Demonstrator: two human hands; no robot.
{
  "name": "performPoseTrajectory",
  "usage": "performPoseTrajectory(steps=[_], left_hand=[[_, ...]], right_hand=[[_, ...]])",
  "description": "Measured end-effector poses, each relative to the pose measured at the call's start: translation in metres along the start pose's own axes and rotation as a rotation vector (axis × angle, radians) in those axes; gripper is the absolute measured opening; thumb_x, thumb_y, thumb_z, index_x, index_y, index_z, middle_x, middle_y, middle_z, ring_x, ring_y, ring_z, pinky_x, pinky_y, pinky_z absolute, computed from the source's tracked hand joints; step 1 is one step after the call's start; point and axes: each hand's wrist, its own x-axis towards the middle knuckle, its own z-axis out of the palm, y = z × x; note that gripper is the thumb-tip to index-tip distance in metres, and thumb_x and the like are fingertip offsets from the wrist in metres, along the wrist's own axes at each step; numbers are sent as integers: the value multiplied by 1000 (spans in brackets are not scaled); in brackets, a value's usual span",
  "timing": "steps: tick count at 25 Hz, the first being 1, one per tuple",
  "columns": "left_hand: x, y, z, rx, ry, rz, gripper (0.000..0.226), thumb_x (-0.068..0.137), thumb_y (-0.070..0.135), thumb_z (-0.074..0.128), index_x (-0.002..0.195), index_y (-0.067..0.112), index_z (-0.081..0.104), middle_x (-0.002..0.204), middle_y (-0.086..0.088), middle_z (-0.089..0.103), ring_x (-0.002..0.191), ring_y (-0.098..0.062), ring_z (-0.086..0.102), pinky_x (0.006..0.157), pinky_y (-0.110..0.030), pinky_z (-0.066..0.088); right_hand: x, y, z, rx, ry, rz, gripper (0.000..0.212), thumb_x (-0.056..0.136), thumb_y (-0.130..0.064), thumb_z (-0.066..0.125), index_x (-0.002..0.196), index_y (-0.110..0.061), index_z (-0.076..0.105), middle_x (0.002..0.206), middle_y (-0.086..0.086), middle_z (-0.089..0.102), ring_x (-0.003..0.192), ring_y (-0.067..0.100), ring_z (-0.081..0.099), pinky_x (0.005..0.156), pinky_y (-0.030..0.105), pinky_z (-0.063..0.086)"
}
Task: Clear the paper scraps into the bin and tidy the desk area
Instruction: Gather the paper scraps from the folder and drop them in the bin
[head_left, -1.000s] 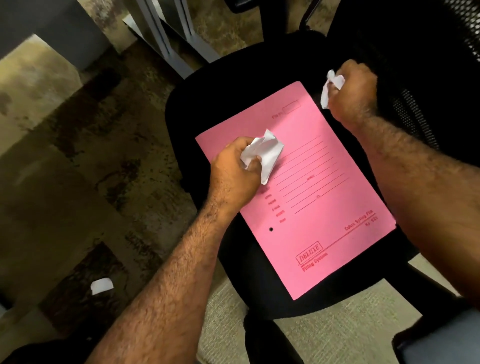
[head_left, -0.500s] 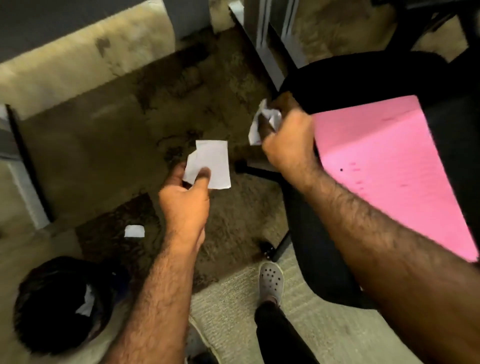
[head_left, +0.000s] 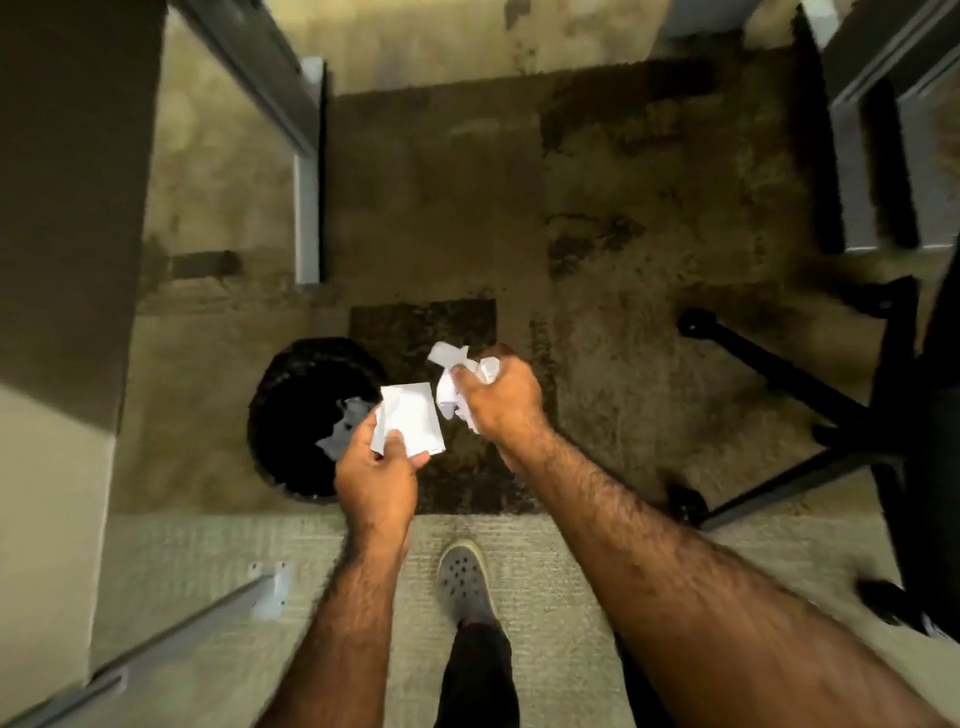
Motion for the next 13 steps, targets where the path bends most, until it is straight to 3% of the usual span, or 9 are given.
performPoseTrajectory(steps=[4, 6, 8, 11, 13], left_hand=[[49, -52, -72, 52, 177, -67, 34, 94, 8, 48, 124, 18, 62, 114, -11, 68, 92, -27, 69, 77, -37, 59], [69, -71, -89, 128, 209, -76, 35, 94, 12, 48, 124, 21, 62, 113, -12, 69, 96, -31, 68, 83, -45, 58], [92, -90, -100, 192, 211, -75, 36, 94, 15, 47, 126, 23, 61, 113, -11, 70, 99, -32, 66, 85, -48, 56], [132, -115, -103, 222, 187, -51, 36, 95, 15, 44, 128, 19, 59, 121, -10, 67, 108, -29, 62, 94, -38, 51], [157, -128, -102, 240, 176, -40, 35, 95, 15, 44, 124, 17, 61, 117, -10, 68, 105, -28, 61, 86, -28, 47]], right_hand=[[-4, 38, 120, -11, -115, 121, 21, 88, -22, 65, 96, -3, 65, 87, 8, 67, 76, 21, 62, 62, 28, 49], [4, 53, 160, -37, -166, 171, 21, 88, -20, 63, 99, -2, 63, 93, 12, 68, 75, 23, 60, 60, 29, 49], [15, 67, 197, -83, -199, 169, 26, 86, -17, 63, 106, 0, 62, 98, 15, 68, 81, 26, 62, 68, 37, 53], [35, 86, 243, -129, -264, 115, 25, 85, -10, 63, 107, 0, 62, 89, 12, 63, 79, 25, 61, 68, 34, 51], [54, 97, 272, -115, -316, 126, 26, 85, -8, 61, 109, 3, 62, 94, 17, 63, 85, 30, 62, 65, 33, 49]])
